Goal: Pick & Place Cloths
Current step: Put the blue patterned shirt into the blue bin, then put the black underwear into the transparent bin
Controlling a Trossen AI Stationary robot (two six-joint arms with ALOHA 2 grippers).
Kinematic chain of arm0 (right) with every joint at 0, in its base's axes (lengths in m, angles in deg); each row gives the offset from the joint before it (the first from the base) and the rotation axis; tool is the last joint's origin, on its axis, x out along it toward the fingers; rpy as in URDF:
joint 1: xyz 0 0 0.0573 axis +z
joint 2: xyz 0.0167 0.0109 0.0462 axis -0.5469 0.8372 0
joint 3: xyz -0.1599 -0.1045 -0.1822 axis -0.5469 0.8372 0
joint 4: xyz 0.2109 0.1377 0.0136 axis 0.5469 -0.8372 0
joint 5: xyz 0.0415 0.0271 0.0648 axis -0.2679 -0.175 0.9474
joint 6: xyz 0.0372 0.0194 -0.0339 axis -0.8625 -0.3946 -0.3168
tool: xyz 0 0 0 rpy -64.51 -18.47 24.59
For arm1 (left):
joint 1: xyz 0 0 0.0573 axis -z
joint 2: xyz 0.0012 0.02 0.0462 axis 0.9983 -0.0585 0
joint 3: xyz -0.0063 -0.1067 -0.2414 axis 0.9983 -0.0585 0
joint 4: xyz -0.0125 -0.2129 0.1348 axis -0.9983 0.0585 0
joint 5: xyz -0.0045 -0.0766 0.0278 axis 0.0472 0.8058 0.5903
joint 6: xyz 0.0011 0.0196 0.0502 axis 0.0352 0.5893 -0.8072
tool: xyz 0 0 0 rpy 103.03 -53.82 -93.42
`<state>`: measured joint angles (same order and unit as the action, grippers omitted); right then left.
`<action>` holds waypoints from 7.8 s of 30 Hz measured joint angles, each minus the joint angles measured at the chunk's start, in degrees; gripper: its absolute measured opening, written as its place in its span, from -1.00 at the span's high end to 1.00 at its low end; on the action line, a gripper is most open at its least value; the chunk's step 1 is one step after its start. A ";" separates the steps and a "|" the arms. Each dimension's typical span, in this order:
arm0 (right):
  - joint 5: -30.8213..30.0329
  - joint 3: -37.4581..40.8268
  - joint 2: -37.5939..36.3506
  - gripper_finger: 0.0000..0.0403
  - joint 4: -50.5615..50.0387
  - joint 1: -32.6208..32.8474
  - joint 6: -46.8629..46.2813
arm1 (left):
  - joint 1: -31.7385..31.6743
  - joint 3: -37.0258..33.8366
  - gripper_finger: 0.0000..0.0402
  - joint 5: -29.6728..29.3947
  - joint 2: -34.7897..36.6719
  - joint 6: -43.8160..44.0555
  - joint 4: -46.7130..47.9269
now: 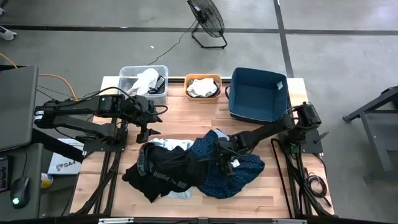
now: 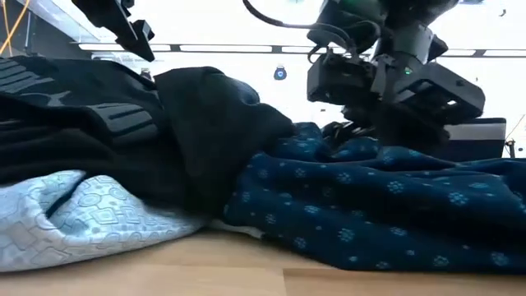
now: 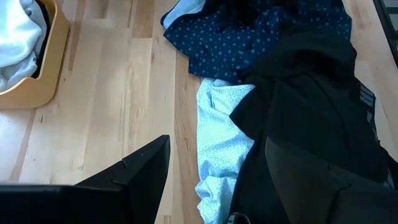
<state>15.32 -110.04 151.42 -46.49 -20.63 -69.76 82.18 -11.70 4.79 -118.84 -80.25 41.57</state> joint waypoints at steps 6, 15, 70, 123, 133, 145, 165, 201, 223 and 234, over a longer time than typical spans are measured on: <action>0.92 0.02 -0.05 -0.25 -0.28 -0.76 -1.96 | 0.01 0.00 -0.29 -0.59 0.00 0.02 0.16; 2.05 0.04 -0.05 0.74 -1.85 -0.38 -7.61 | 0.00 0.00 -0.29 -0.61 0.00 0.02 0.16; -84.50 0.28 -56.92 0.96 9.31 2.20 18.42 | 0.00 0.02 -0.29 -1.46 0.00 0.11 -1.26; -25.00 0.28 -24.78 0.94 -33.63 -54.21 -15.29 | 0.01 0.04 -0.29 -1.42 0.00 0.44 -1.22; -24.78 0.28 -26.17 0.51 -32.70 -54.46 -13.93 | 0.01 0.04 -0.29 -1.42 0.00 0.46 -1.20; -23.07 0.28 -43.94 -0.28 -31.31 -54.53 -13.74 | 0.00 0.04 -0.29 -1.44 0.00 0.46 -1.20; -12.87 0.33 -57.54 -0.44 -32.38 -45.86 -23.35 | 0.00 -9.72 -0.29 4.08 -0.31 6.43 -5.77; -25.50 0.33 -57.29 -0.43 -32.10 -25.89 -27.90 | 18.02 -15.98 -0.29 10.42 -10.54 21.68 -23.22; -25.09 0.33 -52.59 -0.43 -32.06 -25.89 -27.71 | 19.15 -15.93 -0.29 20.24 -15.01 21.20 -29.89; -25.07 0.33 -52.66 -0.43 -32.32 -25.89 -27.71 | 19.12 -15.93 -0.17 23.06 -17.70 19.22 -33.51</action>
<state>-9.75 -109.72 98.76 -78.81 -46.52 -97.46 101.30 -27.63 27.85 -136.54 -61.03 8.06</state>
